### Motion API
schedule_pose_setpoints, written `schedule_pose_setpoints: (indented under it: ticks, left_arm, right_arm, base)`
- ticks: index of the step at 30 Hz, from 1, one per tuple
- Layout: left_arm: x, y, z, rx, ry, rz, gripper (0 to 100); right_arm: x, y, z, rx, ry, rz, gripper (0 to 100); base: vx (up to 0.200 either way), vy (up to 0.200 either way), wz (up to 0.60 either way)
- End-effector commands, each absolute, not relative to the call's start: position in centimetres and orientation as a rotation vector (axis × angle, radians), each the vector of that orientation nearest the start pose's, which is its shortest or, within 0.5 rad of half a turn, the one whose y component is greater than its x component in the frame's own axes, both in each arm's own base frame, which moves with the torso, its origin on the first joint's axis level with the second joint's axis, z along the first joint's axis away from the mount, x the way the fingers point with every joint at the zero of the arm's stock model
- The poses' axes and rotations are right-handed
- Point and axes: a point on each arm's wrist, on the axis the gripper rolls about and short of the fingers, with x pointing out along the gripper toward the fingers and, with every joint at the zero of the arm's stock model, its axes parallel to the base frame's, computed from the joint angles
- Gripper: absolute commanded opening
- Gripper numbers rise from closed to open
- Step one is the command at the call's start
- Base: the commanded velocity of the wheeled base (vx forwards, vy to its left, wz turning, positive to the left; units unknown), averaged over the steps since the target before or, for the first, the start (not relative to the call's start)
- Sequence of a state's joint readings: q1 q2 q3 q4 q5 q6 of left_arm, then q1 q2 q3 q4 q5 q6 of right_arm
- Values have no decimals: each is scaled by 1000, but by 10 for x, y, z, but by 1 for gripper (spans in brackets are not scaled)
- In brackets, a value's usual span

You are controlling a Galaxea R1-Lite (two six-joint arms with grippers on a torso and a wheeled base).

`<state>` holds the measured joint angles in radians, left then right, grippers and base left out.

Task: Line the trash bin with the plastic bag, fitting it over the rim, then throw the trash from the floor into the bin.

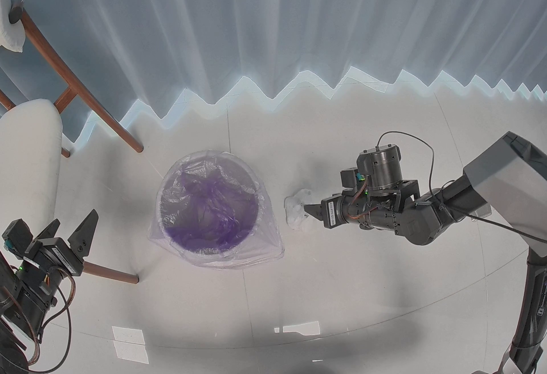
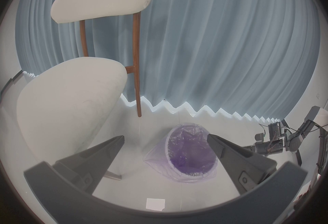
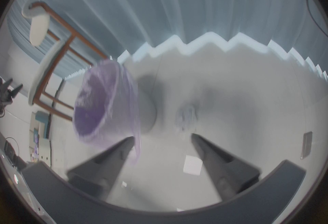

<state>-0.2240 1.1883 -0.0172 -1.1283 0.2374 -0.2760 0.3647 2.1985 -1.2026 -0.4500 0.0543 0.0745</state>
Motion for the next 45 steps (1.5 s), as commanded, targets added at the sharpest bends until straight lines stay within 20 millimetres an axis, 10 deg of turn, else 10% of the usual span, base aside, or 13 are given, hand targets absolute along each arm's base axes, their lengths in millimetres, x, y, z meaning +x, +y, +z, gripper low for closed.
schedule_pose_setpoints:
  ticks: [1, 10, 19, 45]
  left_arm:
    - [124, -24, 131, -246, 125, 11, 100]
    - [123, -25, 132, -238, 118, 5, 100]
    - [121, -23, 133, -241, 110, 15, 100]
    - [118, -21, 132, -238, 123, 32, 100]
  right_arm:
    - [400, 160, 42, 59, 326, 399, 100]
    - [395, 156, 16, 28, 480, 360, 100]
    - [403, 159, -52, -10, 601, 292, 100]
    - [462, 181, -47, -38, 728, 275, 100]
  base:
    - [200, 0, 0]
    - [133, 0, 0]
    - [0, 0, 0]
    - [0, 0, 0]
